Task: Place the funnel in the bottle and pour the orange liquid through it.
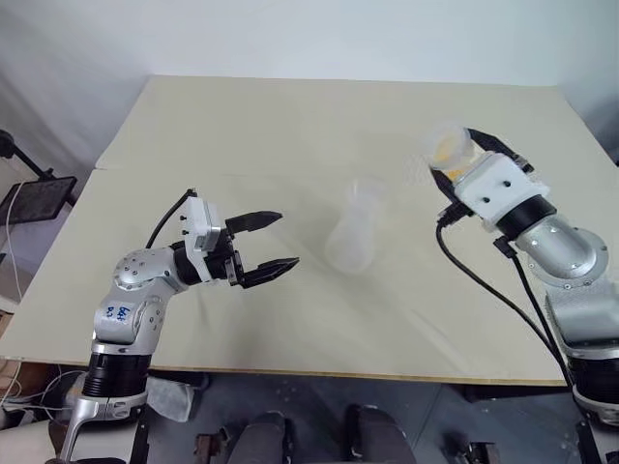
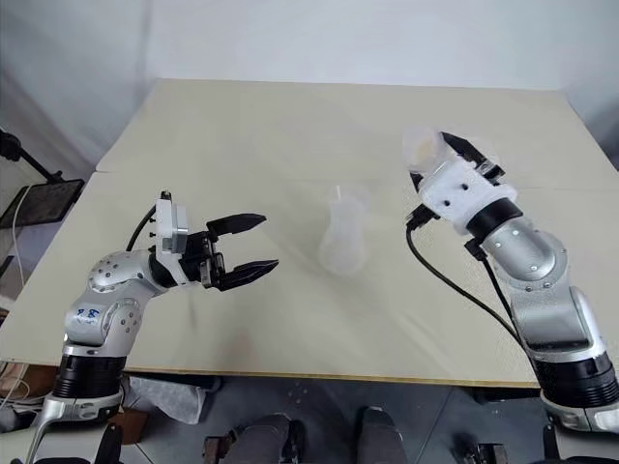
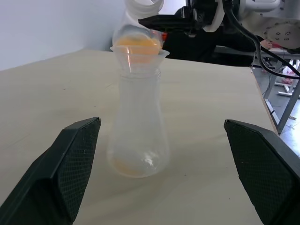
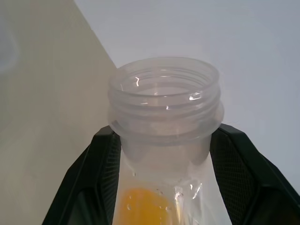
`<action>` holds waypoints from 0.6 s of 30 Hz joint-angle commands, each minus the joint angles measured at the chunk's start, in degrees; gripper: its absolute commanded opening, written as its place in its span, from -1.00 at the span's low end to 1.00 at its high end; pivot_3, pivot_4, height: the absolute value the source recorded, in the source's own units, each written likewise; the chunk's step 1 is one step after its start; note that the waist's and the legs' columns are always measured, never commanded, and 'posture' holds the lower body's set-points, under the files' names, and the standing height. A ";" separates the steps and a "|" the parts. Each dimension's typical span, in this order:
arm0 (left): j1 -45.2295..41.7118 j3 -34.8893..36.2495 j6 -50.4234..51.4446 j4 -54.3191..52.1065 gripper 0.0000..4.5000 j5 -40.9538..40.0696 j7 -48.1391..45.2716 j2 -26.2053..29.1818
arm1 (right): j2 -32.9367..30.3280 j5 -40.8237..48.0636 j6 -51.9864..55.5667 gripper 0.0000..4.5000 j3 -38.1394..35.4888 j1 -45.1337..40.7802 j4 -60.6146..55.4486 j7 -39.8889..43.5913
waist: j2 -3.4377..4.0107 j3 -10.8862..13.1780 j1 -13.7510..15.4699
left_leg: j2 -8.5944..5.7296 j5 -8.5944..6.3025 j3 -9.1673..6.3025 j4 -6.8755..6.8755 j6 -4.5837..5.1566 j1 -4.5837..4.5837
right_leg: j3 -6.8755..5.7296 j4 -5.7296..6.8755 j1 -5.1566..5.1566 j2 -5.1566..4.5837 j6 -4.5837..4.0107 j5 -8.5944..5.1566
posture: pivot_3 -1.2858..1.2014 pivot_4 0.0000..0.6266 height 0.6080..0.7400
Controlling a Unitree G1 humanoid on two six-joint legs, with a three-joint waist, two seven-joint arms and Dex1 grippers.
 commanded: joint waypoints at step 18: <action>-0.33 -0.05 -1.19 -0.09 1.00 -0.23 0.69 -0.33 | 2.13 -21.36 -15.12 0.06 4.62 -4.38 3.77 -2.23 | -0.01 0.01 -0.01 | 0.01 0.01 0.00 0.01 -0.02 0.00 | -0.01 0.00 0.01 0.02 0.00 0.00 | 0.03 -0.52 1.00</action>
